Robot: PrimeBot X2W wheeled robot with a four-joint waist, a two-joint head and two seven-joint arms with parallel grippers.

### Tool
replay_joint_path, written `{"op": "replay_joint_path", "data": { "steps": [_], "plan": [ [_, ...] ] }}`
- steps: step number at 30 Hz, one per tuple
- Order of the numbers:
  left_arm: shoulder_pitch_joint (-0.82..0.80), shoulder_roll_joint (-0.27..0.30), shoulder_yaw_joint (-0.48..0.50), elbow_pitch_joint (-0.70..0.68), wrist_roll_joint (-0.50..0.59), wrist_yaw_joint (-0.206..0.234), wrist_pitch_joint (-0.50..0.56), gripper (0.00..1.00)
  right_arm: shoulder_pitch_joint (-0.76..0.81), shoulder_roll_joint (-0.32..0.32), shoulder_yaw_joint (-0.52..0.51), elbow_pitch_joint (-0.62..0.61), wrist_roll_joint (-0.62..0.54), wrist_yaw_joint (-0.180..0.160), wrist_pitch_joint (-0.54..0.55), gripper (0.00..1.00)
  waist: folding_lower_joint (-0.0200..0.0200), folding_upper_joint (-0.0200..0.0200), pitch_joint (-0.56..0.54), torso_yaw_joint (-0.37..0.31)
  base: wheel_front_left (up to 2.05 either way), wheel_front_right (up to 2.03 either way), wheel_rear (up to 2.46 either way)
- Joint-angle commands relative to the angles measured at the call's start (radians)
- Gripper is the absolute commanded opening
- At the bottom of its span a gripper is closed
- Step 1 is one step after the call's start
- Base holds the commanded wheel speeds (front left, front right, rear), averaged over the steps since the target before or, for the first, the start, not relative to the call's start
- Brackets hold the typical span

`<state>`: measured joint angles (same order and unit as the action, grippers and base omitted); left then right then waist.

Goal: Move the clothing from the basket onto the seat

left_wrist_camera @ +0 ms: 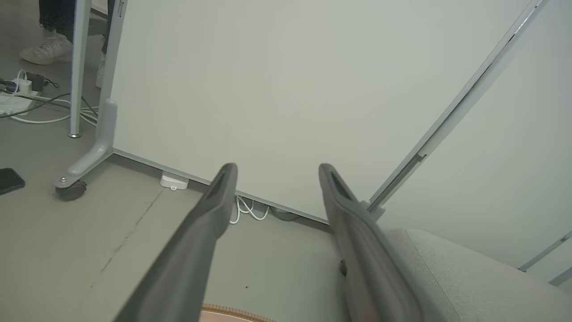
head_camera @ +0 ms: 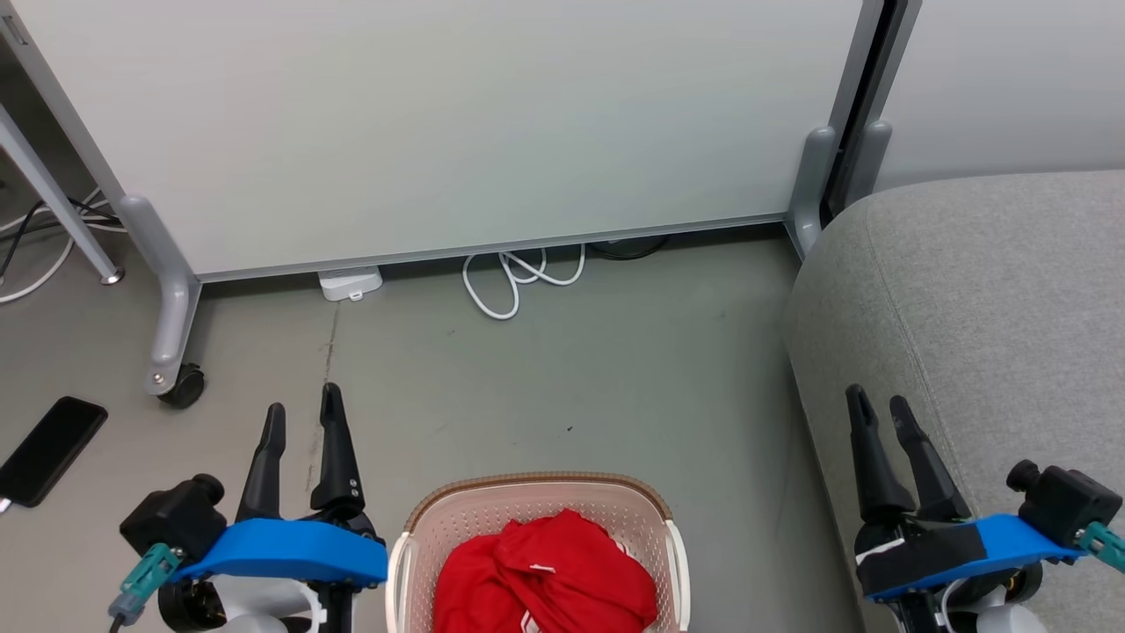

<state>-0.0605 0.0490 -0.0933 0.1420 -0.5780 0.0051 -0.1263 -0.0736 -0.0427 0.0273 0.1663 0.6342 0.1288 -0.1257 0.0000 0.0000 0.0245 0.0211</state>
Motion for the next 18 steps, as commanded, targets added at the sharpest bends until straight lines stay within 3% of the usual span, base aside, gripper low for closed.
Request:
{"op": "replay_joint_path", "data": {
  "steps": [1, 18],
  "plan": [
    [-0.025, 0.006, -0.009, -0.005, 0.034, 0.007, -0.011, 1.0, -0.02, -0.007, 0.005, -0.006, -0.037, 0.002, -0.011, 1.0, 0.0, 0.0, 0.001, 0.001, 0.0, 0.0, 0.0],
    [-0.038, 0.011, -0.057, 0.02, 0.208, 0.036, -0.054, 1.0, -0.03, -0.009, 0.033, 0.012, -0.22, 0.002, -0.055, 1.0, 0.0, 0.0, 0.011, 0.009, 0.0, 0.0, 0.0]
  ]
}}
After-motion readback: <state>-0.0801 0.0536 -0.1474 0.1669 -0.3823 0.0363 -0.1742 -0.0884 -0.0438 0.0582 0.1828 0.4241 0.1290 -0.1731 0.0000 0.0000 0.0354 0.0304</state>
